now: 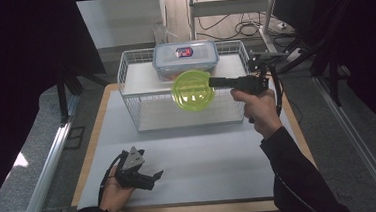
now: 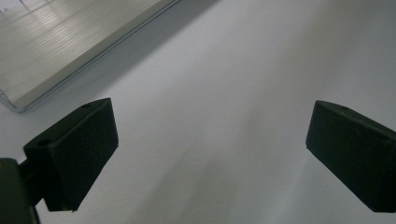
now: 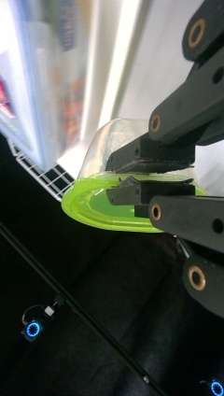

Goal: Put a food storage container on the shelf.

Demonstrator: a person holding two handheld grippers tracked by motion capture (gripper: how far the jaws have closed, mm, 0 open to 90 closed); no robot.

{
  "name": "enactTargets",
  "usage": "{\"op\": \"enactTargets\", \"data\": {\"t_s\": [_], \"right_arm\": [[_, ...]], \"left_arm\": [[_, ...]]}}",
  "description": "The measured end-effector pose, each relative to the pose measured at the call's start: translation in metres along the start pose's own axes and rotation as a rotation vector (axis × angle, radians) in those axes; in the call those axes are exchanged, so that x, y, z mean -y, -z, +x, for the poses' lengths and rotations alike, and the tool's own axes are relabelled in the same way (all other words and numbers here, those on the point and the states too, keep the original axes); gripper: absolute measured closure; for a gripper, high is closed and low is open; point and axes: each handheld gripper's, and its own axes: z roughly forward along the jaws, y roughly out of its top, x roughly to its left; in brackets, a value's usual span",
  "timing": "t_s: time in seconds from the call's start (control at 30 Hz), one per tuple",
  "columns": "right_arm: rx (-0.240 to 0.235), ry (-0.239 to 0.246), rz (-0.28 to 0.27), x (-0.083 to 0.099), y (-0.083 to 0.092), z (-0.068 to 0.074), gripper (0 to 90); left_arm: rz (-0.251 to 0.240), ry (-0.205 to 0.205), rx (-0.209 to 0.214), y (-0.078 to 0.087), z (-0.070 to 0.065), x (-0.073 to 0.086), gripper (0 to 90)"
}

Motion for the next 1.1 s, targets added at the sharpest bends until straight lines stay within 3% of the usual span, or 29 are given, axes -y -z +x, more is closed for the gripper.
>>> {"op": "enactTargets", "data": {"t_s": [0.4, 0.7, 1.1], "right_arm": [[0.050, -0.013, -0.073, -0.057, -0.008, 0.008, 84.4], [0.107, -0.069, -0.097, -0.089, -0.027, -0.005, 84.3], [0.152, -0.166, -0.117, -0.111, -0.053, -0.022, 83.8]], "left_arm": [[0.004, 0.001, 0.008, 0.000, 0.000, 0.000, 2.2], [-0.008, 0.002, 0.009, 0.001, 0.001, 0.000, 2.2], [-0.020, 0.006, 0.017, 0.004, 0.002, 0.000, 2.2]]}}
